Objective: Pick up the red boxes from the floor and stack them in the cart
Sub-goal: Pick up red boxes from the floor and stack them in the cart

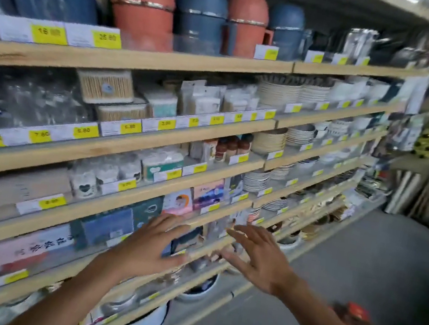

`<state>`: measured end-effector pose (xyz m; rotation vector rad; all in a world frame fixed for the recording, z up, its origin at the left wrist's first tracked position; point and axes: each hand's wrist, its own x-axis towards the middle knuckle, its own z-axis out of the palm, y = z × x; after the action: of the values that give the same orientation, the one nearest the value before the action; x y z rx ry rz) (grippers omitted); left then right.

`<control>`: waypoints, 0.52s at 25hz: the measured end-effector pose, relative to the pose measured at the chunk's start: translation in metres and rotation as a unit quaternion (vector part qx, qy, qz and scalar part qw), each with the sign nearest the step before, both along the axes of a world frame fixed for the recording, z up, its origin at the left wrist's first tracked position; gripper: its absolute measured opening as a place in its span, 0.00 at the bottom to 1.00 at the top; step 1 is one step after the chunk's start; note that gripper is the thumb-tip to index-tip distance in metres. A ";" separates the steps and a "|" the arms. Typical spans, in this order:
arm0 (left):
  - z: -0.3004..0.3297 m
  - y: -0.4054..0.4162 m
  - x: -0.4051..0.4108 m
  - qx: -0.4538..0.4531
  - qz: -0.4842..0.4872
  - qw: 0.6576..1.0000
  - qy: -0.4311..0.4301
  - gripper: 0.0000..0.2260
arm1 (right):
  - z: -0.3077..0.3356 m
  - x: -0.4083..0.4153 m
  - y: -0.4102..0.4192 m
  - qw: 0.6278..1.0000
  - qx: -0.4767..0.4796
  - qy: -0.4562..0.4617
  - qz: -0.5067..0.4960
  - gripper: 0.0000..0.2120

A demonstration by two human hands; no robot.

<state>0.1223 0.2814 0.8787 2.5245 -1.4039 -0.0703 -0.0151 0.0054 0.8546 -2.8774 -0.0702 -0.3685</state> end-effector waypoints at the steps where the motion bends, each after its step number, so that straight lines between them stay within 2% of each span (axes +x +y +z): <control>1: -0.002 -0.018 0.004 0.000 -0.022 1.000 -0.002 0.42 | -0.001 -0.007 -0.011 1.000 -0.001 0.000 -0.021 0.31; 5: -0.010 -0.097 0.023 -0.037 -0.111 0.993 0.004 0.35 | -0.002 -0.036 -0.052 0.993 -0.008 0.014 -0.117 0.32; 13: -0.016 -0.234 0.065 -0.082 -0.256 0.963 0.031 0.37 | 0.018 -0.070 -0.117 0.947 0.022 0.015 -0.320 0.39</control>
<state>0.1869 0.0470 0.8630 1.9567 -1.9115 -0.1186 -0.0852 -0.1117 0.8724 -2.7856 0.8796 -0.4254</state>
